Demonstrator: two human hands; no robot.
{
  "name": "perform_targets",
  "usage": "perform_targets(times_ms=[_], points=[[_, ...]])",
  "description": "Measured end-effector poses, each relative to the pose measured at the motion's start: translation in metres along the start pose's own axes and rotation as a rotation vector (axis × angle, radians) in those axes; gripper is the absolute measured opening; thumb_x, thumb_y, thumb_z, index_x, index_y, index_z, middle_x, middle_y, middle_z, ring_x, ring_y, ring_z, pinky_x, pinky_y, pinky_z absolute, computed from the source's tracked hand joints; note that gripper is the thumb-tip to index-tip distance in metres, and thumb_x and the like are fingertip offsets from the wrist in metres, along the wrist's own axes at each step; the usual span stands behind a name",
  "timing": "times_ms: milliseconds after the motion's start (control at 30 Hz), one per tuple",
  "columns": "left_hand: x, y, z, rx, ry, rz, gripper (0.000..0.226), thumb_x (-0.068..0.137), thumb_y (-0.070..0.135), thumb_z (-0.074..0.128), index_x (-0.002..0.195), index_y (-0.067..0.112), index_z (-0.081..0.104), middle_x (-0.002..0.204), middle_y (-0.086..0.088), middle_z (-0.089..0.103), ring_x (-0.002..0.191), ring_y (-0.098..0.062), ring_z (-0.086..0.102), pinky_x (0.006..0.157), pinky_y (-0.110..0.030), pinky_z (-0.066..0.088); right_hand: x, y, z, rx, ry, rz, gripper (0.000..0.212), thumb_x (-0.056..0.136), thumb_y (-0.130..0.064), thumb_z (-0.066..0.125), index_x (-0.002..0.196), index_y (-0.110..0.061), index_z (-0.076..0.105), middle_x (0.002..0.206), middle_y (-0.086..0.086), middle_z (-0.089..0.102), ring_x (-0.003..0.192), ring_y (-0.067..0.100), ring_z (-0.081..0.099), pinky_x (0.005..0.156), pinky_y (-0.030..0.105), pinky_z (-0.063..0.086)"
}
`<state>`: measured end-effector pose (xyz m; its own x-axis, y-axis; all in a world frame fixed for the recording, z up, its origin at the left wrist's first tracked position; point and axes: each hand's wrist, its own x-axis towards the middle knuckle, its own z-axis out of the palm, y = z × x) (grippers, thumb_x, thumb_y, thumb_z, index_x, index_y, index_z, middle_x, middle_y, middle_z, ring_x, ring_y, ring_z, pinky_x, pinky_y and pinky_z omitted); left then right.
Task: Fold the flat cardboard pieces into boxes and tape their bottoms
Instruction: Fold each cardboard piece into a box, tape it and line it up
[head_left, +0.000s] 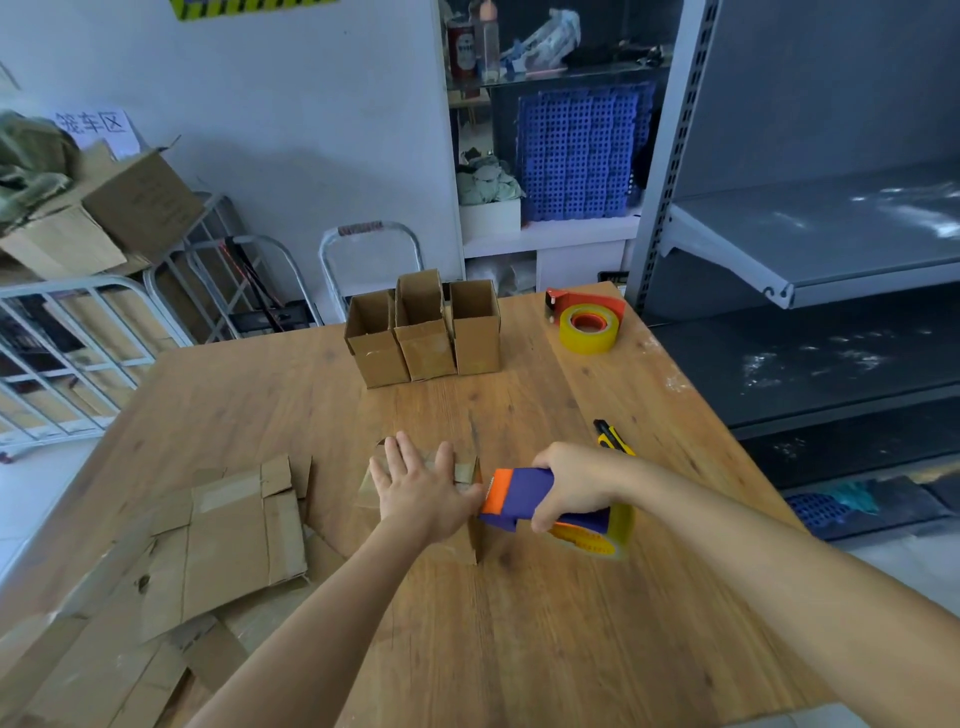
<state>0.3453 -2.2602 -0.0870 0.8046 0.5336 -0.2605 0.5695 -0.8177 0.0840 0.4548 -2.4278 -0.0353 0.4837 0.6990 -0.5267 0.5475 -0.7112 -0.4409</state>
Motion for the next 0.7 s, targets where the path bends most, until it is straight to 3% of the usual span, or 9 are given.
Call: perform_targets(times_ms=[167, 333, 533, 700], points=[[-0.001, 0.001, -0.001, 0.002, 0.001, -0.005, 0.077, 0.084, 0.070, 0.034, 0.148, 0.030, 0.018, 0.158, -0.024, -0.007, 0.144, -0.042, -0.014, 0.114, -0.058, -0.005, 0.009, -0.021, -0.017, -0.133, -0.059, 0.022, 0.046, 0.066, -0.047, 0.080, 0.093, -0.013, 0.064, 0.085, 0.003, 0.063, 0.069, 0.020, 0.056, 0.055, 0.026, 0.040], [-0.002, 0.003, 0.000, 0.006, 0.013, -0.022, 0.076, 0.084, 0.070, 0.033, 0.147, 0.030, 0.020, 0.158, -0.024, -0.007, 0.144, -0.042, -0.014, 0.114, -0.058, -0.005, 0.017, -0.025, -0.025, -0.098, -0.108, 0.069, 0.049, 0.062, -0.047, 0.082, 0.091, -0.010, 0.067, 0.082, 0.004, 0.064, 0.067, 0.021, 0.056, 0.058, 0.027, 0.042], [-0.006, -0.001, 0.005, -0.013, 0.036, 0.013, 0.068, 0.086, 0.065, 0.031, 0.142, 0.028, 0.025, 0.157, -0.026, -0.009, 0.144, -0.042, -0.017, 0.115, -0.059, -0.007, 0.014, 0.017, 0.010, -0.273, -0.136, 0.205, 0.048, 0.064, -0.046, 0.083, 0.090, -0.009, 0.067, 0.088, 0.004, 0.063, 0.074, 0.022, 0.056, 0.053, 0.026, 0.040], [0.000, 0.003, 0.004, -0.029, -0.008, 0.029, 0.067, 0.088, 0.061, 0.036, 0.143, 0.026, 0.024, 0.157, -0.026, -0.012, 0.143, -0.043, -0.019, 0.113, -0.058, -0.010, 0.005, 0.037, 0.005, -0.079, -0.013, 0.136, 0.038, 0.061, -0.044, 0.081, 0.081, -0.018, 0.062, 0.079, -0.002, 0.063, 0.068, 0.017, 0.057, 0.056, 0.026, 0.041]])
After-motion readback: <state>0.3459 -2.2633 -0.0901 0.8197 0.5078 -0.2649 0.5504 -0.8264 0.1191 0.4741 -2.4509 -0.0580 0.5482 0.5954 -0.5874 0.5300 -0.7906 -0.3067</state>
